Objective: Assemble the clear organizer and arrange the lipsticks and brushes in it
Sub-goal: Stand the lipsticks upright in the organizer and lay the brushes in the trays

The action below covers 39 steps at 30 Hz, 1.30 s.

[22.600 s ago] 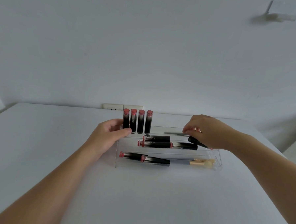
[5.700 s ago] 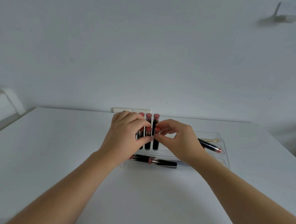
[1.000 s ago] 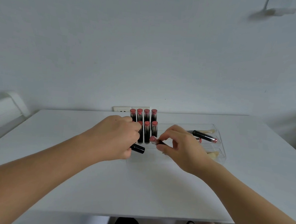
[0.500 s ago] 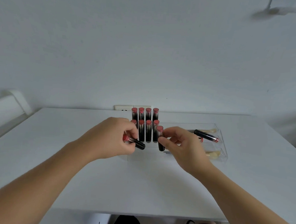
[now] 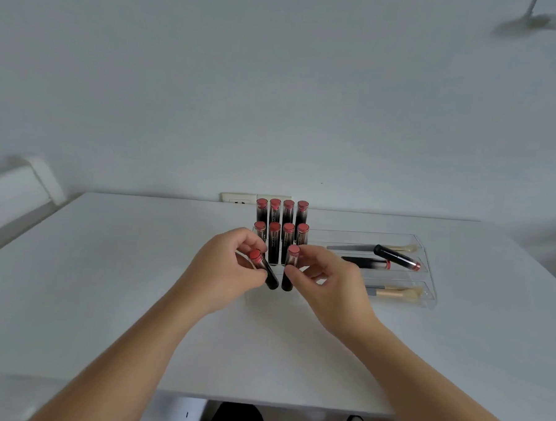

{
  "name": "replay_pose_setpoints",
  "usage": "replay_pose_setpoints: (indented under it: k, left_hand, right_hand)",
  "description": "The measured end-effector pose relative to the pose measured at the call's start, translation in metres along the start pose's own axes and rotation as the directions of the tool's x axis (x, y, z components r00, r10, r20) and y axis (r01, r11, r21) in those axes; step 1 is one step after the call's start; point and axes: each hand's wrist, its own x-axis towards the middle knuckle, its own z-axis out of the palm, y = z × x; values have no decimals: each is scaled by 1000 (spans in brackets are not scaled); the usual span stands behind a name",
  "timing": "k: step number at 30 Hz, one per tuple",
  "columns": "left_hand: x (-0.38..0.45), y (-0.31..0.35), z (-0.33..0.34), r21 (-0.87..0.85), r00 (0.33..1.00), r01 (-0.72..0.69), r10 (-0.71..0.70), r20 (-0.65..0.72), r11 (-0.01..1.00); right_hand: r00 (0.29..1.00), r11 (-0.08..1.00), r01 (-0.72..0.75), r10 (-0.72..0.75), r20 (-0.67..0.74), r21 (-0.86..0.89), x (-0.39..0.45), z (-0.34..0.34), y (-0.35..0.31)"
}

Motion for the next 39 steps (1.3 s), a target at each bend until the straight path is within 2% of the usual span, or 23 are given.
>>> replay_pose_setpoints:
  k: [10,15,22,32,39]
  left_hand:
    - [-3,-13,8,-46,988,-118,113,-104,992]
    - [-7,-15,10,34,975,-168,171,-144,985]
    - [-7,-26,13,79,957,-200,212,-200,977]
    - [-2,-45,22,92,954,-175,192,-229,980]
    - [-2,-51,24,-33,966,-171,161,-201,985]
  right_hand:
    - [999,995,11,-6,52,-96,3,7,5]
    - [998,990,2,6,59,-141,3,11,1]
    - [997,977,-82,79,-19,-195,2,14,3]
    - [992,965,-126,130,4,-229,0,18,6]
    - [992,970,-125,127,-3,-207,-2,24,7]
